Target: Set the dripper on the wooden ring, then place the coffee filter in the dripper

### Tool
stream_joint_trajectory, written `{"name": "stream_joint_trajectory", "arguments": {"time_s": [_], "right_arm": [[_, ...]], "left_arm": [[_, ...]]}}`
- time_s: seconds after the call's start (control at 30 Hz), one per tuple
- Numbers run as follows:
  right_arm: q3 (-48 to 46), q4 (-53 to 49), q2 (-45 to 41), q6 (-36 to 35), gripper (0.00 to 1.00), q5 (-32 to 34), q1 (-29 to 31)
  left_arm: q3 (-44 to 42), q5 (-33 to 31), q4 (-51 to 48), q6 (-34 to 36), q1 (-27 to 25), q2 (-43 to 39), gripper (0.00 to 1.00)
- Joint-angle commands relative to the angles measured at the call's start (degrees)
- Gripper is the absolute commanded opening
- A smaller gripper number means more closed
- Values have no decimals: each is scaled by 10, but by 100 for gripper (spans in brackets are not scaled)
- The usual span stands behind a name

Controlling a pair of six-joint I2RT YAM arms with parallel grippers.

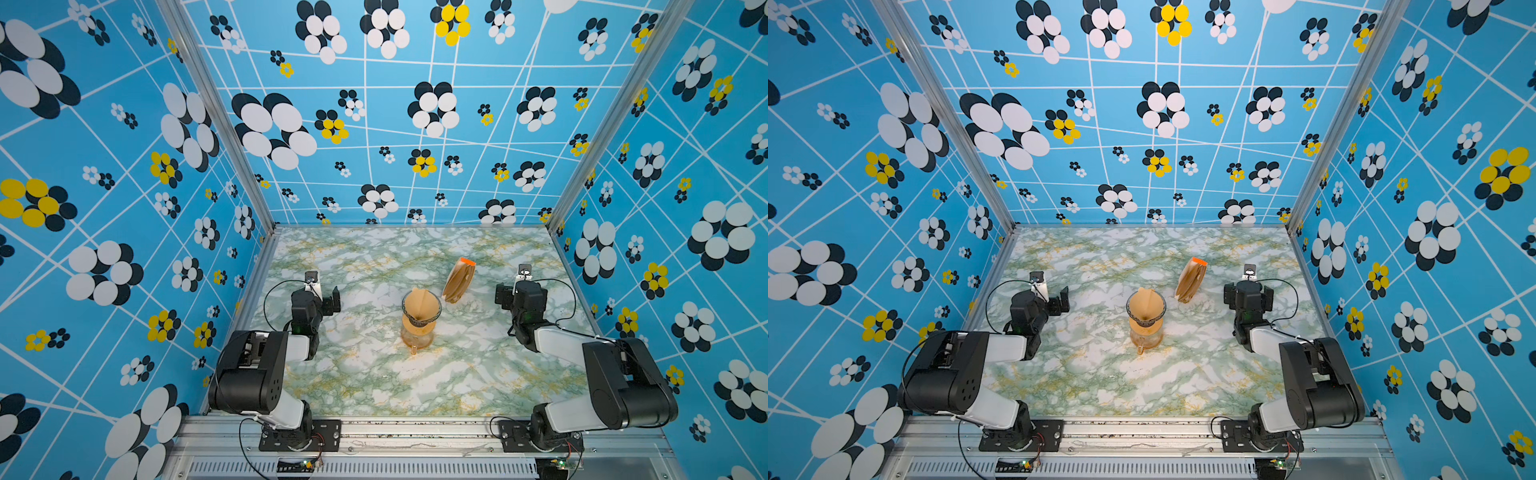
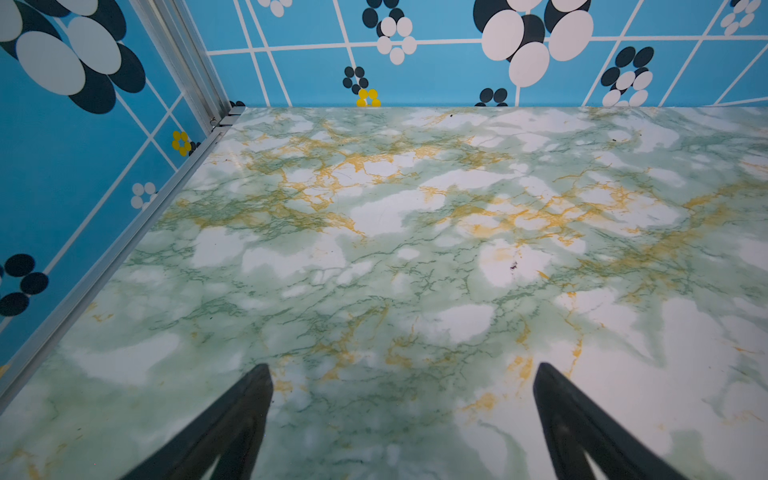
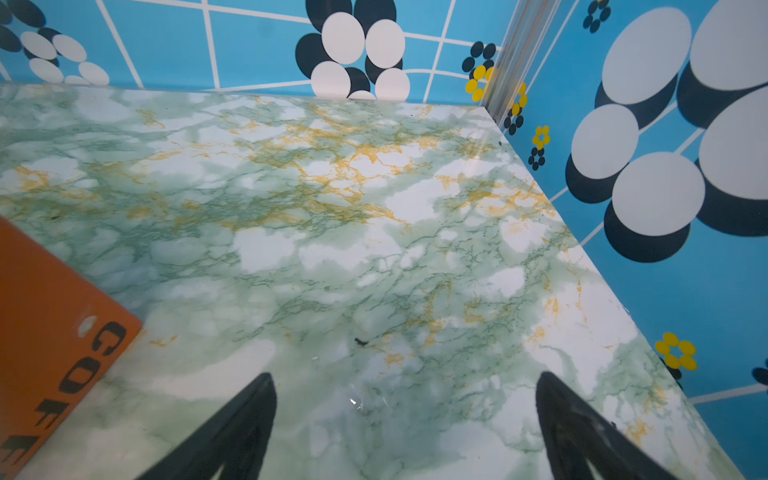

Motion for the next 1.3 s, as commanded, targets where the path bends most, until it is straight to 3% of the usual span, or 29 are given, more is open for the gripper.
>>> {"name": "stream_joint_trajectory", "arguments": {"time_s": [0.0,0.2,0.3,0.67,0.77,0.9,0.97,1.07,1.1,1.17,1.23,1.27], "right_arm": [[-23,71,10,15,99,-47,-17],[-36,97,21,23,99,-89,-33],[-66,184,49,21,99,-110,-43],[-62,168,43,21,99,-111,-43],[-67,175,41,-6,99,-187,-43],[-77,195,41,-9,99,-205,-44],[-80,198,41,-4,99,-189,-45],[-95,224,40,45,99,-62,-45],[-103,239,40,47,99,-57,-45],[-96,236,44,30,100,-92,-45],[-61,173,46,2,99,-170,-46],[-57,147,37,5,99,-164,-46]], "left_arm": [[7,4,-1,1,3,4,99],[8,5,-1,1,3,3,99],[8,5,-2,1,3,4,99],[8,4,-2,2,2,4,99],[8,4,-1,2,3,4,99],[7,4,-1,2,3,4,99],[8,4,-1,2,3,4,99],[8,4,-1,3,3,4,99],[8,3,-1,3,2,4,99],[8,2,-2,4,1,4,99],[8,1,-1,4,0,4,99],[8,1,-2,4,0,5,99]]}}
